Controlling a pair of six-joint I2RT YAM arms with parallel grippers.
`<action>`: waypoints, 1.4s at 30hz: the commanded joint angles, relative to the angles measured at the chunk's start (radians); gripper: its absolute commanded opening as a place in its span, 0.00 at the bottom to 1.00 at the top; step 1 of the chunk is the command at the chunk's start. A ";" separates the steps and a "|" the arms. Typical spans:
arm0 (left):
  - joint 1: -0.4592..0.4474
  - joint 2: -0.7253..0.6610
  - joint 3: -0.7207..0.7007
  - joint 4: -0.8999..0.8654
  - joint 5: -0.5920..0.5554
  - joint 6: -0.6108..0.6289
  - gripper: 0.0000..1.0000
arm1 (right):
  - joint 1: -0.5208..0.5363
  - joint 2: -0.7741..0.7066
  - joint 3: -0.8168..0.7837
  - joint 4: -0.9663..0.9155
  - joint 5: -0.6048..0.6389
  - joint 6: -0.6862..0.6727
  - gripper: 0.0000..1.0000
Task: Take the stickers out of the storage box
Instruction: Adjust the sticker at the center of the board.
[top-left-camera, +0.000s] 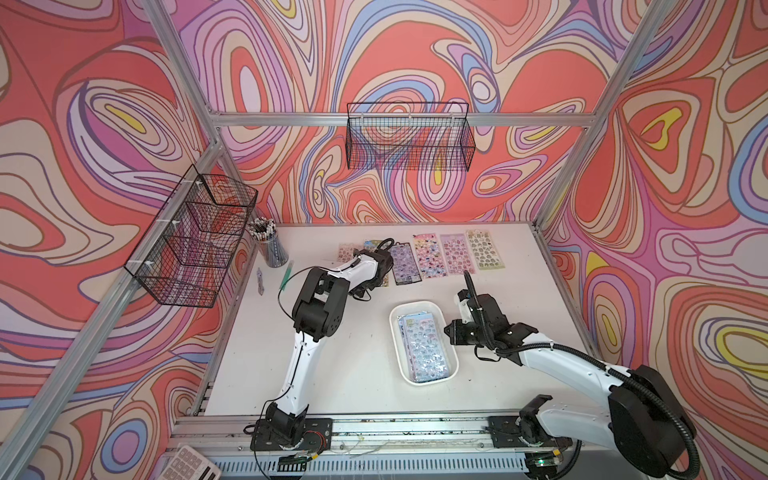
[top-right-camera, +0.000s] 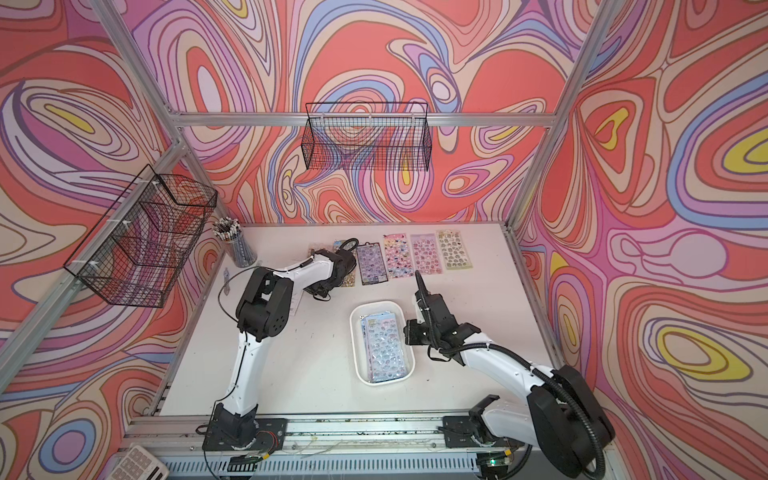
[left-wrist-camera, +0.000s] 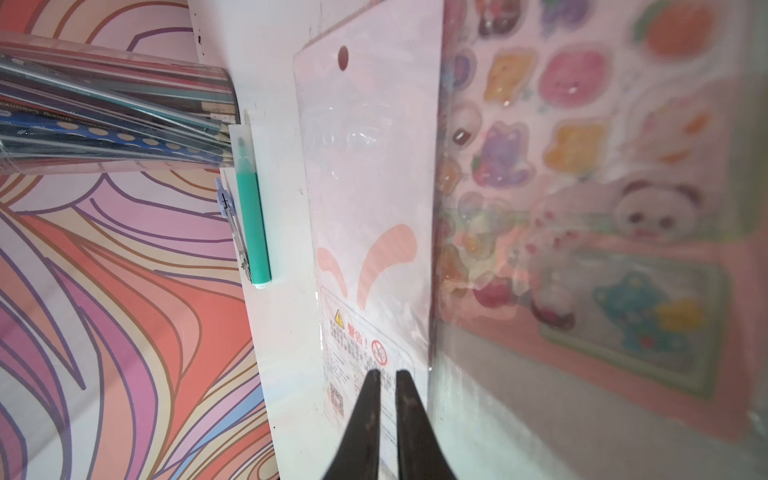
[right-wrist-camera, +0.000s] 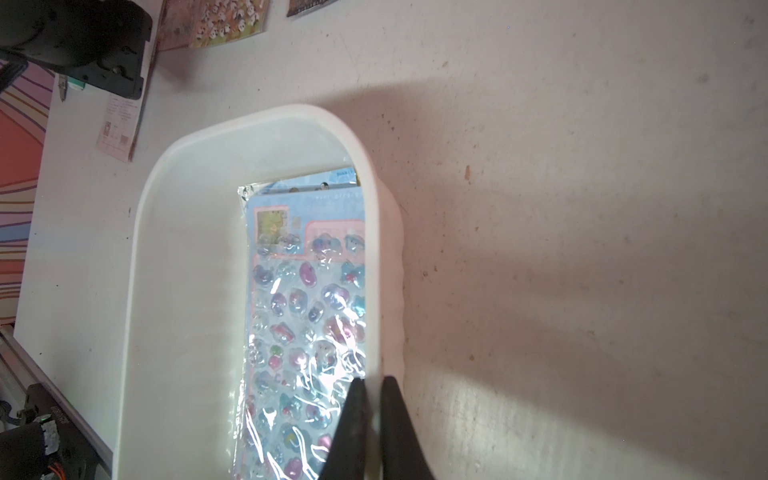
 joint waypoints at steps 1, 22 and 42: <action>-0.005 0.022 0.019 -0.060 -0.004 -0.031 0.15 | -0.002 -0.016 -0.013 -0.005 0.019 -0.010 0.02; -0.024 -0.010 -0.047 -0.076 0.020 -0.070 0.69 | -0.001 -0.036 -0.014 0.005 0.007 -0.008 0.02; 0.012 -0.131 -0.193 0.006 0.131 -0.026 0.67 | -0.002 -0.062 -0.030 0.013 0.003 -0.004 0.02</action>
